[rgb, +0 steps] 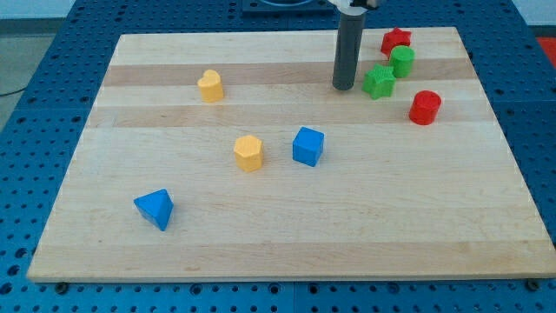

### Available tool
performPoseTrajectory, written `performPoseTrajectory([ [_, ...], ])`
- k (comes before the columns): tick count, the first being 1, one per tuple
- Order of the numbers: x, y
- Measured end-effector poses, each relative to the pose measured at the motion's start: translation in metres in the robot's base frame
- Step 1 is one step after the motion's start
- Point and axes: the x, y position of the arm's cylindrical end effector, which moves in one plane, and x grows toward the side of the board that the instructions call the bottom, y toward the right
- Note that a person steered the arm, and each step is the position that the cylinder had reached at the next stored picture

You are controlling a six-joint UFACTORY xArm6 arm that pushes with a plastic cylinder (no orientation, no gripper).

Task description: Move the green star above to the red circle

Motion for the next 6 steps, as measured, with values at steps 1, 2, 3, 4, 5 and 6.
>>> performPoseTrajectory([
  [1,0.0,0.017],
  [2,0.0,0.032],
  [3,0.0,0.043],
  [4,0.0,0.06],
  [5,0.0,0.056],
  [6,0.013,0.016],
])
